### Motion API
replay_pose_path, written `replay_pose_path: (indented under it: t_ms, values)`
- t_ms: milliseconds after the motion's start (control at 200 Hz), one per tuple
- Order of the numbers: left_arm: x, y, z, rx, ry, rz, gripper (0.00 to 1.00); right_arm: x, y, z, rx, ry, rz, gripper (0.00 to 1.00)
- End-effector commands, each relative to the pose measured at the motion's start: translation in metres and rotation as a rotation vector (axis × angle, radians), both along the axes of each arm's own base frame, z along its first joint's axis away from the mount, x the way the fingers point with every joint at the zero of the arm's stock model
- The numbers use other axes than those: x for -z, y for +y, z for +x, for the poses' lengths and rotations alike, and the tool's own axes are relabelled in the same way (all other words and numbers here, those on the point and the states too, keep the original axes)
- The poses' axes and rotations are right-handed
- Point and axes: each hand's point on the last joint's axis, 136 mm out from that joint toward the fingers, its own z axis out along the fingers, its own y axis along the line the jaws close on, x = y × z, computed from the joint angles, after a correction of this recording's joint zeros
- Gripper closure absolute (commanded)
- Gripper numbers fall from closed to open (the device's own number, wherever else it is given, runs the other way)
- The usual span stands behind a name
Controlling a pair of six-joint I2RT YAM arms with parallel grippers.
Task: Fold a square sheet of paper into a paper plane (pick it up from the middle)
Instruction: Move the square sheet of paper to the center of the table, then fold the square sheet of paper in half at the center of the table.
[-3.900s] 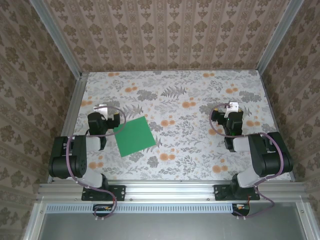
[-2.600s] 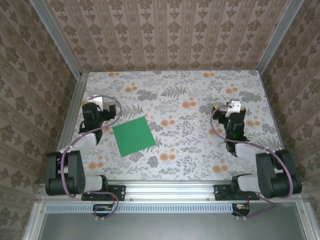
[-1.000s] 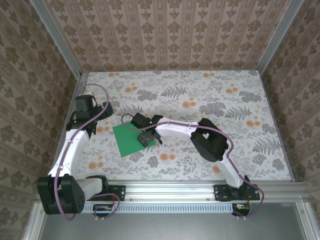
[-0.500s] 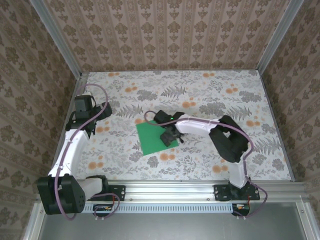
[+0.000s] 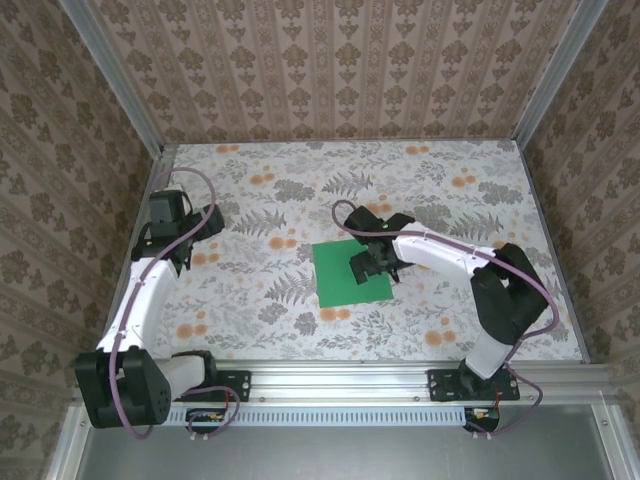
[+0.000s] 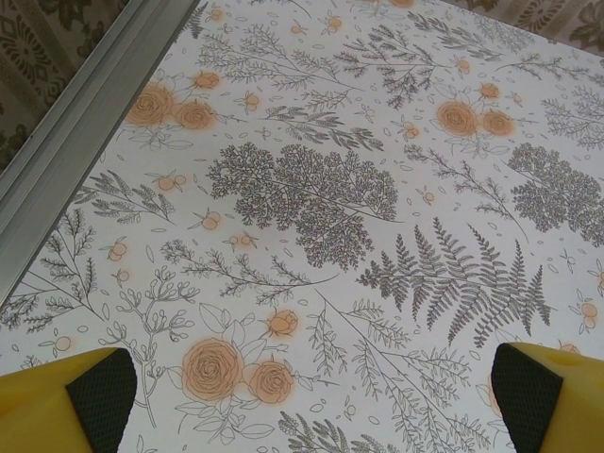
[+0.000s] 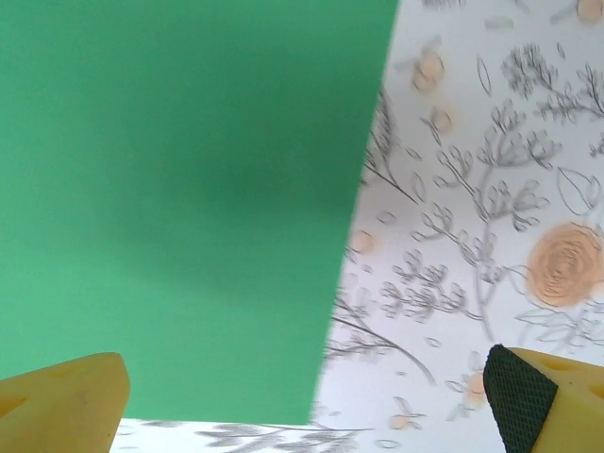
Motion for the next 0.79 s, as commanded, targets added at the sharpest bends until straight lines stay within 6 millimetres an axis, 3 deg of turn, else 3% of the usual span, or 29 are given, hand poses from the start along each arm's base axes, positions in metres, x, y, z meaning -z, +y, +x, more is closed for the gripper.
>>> replay_pose_path:
  t_ms: [0,200,470,790]
  values:
    - [-0.006,-0.005,0.004,0.012,-0.004,-0.040,0.00,-0.005,0.037,0.003,0.052,-0.003,0.146,0.00]
    - [0.000,-0.012,0.008,0.048,0.019,-0.064,0.00,0.022,0.046,0.011,0.121,0.047,0.109,0.00]
    - [0.006,-0.016,0.010,0.067,0.038,-0.074,0.00,0.036,0.066,0.031,0.201,0.055,0.134,0.00]
    - [0.013,-0.017,0.012,0.072,0.054,-0.079,0.00,0.053,0.062,0.033,0.213,0.073,0.073,0.00]
